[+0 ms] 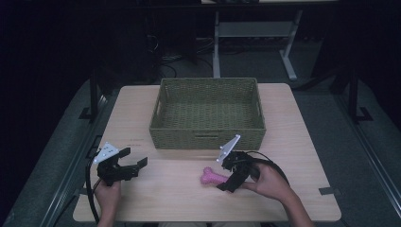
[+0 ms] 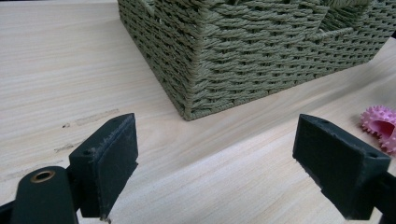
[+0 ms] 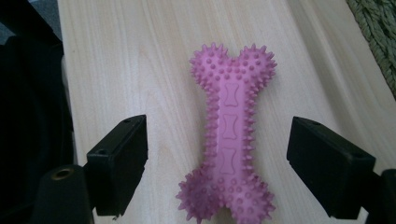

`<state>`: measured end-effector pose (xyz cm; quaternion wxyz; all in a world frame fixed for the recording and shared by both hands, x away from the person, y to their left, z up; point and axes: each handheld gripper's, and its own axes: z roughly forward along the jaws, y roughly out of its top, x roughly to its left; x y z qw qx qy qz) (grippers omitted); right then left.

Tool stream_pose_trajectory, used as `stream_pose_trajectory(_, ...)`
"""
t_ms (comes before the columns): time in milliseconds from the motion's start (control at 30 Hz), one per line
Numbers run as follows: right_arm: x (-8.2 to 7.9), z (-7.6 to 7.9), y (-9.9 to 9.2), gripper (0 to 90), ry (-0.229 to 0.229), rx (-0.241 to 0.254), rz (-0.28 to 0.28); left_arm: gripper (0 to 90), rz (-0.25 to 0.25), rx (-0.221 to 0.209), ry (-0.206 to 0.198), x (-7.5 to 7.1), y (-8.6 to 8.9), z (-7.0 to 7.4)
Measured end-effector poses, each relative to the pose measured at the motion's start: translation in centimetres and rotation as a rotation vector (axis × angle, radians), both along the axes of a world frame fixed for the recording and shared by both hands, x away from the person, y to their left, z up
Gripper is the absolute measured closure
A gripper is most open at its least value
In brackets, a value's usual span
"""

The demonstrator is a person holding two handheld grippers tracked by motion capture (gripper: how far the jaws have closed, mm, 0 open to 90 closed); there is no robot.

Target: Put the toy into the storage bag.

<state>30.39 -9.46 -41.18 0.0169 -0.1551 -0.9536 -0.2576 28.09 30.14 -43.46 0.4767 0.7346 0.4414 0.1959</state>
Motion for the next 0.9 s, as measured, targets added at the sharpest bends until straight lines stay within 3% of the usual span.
stream_pose_trajectory(533,0.7,-1.2,1.2,26.0,0.012,-0.061,0.008,13.6,0.001,-0.002,0.000,0.0,0.0,0.0)
stream_pose_trajectory(900,1.0,-2.1,1.9,37.4,0.018,-0.101,0.017,13.6,0.001,-0.005,0.001,0.0,0.2,0.0)
